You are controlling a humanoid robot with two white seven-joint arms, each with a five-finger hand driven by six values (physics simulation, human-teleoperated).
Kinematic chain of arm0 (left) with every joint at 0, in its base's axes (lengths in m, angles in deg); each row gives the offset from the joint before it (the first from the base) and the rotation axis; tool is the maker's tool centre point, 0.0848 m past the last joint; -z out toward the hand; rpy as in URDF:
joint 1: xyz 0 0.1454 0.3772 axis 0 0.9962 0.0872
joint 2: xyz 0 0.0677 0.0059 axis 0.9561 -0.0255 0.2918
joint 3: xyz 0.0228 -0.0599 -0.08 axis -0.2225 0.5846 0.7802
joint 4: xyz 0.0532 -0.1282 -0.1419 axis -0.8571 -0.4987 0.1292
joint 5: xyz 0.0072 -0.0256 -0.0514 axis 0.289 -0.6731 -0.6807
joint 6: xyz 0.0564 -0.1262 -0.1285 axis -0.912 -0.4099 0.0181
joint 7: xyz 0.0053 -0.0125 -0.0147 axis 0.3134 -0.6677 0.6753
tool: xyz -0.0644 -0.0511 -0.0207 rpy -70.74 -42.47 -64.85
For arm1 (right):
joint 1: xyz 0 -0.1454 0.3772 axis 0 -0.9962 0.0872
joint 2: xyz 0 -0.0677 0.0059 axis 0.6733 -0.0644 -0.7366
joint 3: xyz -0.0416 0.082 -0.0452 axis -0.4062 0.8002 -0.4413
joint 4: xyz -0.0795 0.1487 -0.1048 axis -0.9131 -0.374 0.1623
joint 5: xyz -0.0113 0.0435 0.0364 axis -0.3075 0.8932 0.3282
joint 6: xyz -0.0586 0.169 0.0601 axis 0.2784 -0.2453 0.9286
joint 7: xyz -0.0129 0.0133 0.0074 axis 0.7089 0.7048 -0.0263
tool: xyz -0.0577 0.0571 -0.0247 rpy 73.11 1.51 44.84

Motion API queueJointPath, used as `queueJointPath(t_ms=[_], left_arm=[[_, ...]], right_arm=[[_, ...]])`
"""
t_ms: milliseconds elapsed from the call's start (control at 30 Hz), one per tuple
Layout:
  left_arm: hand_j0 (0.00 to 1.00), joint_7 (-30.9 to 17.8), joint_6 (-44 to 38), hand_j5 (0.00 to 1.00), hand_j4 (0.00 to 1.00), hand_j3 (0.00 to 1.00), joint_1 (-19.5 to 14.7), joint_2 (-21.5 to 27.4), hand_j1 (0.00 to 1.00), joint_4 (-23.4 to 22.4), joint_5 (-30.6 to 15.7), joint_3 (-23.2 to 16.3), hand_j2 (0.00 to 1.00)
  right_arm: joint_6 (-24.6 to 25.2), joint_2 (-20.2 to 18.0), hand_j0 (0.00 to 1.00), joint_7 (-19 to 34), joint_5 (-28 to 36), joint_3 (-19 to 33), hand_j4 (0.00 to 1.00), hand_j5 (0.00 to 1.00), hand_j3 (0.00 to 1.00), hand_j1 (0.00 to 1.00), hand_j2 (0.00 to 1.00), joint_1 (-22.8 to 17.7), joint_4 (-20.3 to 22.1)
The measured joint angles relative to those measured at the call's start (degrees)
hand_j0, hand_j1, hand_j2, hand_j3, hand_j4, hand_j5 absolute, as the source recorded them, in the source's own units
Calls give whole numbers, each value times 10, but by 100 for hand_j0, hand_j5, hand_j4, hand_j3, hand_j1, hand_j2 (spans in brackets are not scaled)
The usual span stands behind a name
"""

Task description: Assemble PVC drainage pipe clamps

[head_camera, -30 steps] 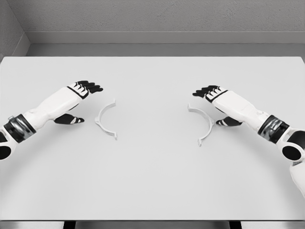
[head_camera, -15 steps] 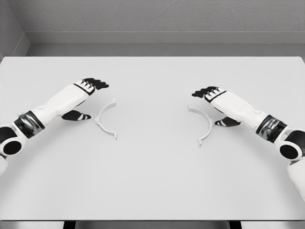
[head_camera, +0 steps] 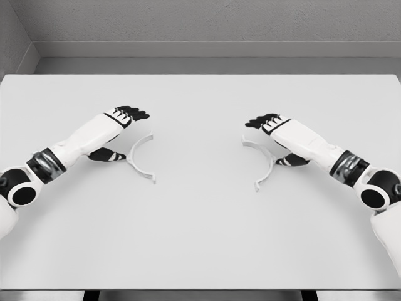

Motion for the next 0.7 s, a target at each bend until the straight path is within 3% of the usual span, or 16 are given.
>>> queueJointPath(t_ms=[467,700], left_arm=[[100,0,0,100,100,100,-3,-21,100,-4,0,1,100],[100,0,0,100,100,100,-23,-21,100,-22,-1,2,100]], right_arm=[[3,16,100,-1,0,-25,100,100,100,100,100,10,-4],[6,24,100,0,-1,-30,100,100,100,100,100,17,-2]])
